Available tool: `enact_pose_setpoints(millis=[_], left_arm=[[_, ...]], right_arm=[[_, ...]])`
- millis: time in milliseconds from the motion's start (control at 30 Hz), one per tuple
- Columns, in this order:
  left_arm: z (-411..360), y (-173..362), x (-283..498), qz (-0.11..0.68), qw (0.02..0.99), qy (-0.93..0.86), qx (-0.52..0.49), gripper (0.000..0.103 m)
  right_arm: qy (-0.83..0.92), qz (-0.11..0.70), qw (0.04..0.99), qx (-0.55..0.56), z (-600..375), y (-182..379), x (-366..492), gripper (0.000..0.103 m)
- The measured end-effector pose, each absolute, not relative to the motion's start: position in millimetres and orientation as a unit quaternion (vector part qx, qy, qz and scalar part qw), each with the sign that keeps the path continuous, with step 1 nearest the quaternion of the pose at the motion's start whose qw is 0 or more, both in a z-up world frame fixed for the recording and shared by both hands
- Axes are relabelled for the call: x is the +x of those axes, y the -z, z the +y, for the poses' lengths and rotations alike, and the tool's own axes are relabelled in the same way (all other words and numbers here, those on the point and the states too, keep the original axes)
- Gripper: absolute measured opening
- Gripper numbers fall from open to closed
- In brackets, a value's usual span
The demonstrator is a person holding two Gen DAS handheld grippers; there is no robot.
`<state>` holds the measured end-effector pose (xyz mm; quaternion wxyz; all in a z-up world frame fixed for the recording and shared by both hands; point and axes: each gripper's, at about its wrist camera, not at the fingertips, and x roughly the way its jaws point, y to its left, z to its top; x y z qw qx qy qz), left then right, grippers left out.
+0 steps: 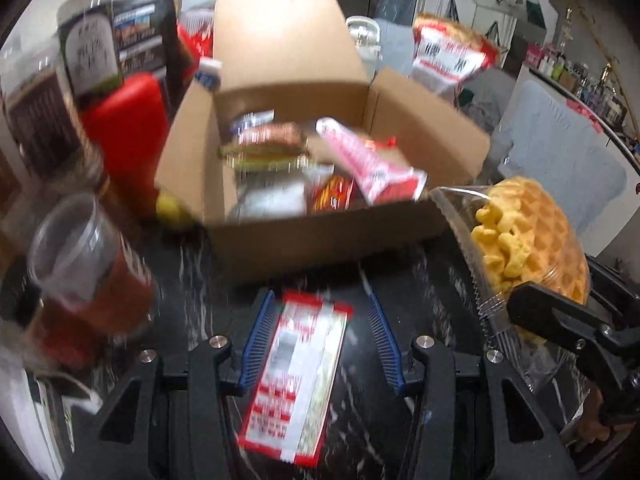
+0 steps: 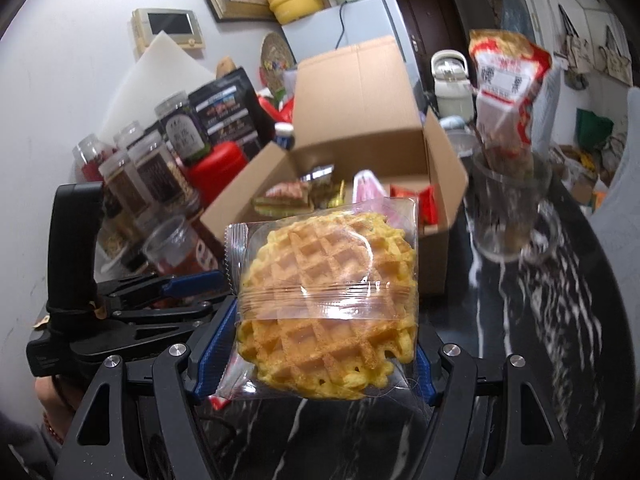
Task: Organize snacks
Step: 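Rotate the red packet in the left tool while the right tool carries the waffle toward the box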
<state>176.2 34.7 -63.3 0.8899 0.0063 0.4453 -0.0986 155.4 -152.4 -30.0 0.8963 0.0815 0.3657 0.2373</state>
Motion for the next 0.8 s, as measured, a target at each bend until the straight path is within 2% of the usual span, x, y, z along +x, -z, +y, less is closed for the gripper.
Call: enact_pose_setpoints(millis=[433,633,800], left_arm=[[44,117,159,0.498,0.862,0.092,0.019,0.048],[40,121,159,0.488,0.866,0.096,0.046,0.048],[36,128,167,0.496,0.861,0.097,0.061,0.063]], right_arm=[[-0.220,0.417,0.877,0.091,-147,77,130,0.074],[-0.211,0.431,0.871,0.100,-150,88,123,0.074],[-0.207,0.436,0.870,0.103,-152,90,120,0.074]])
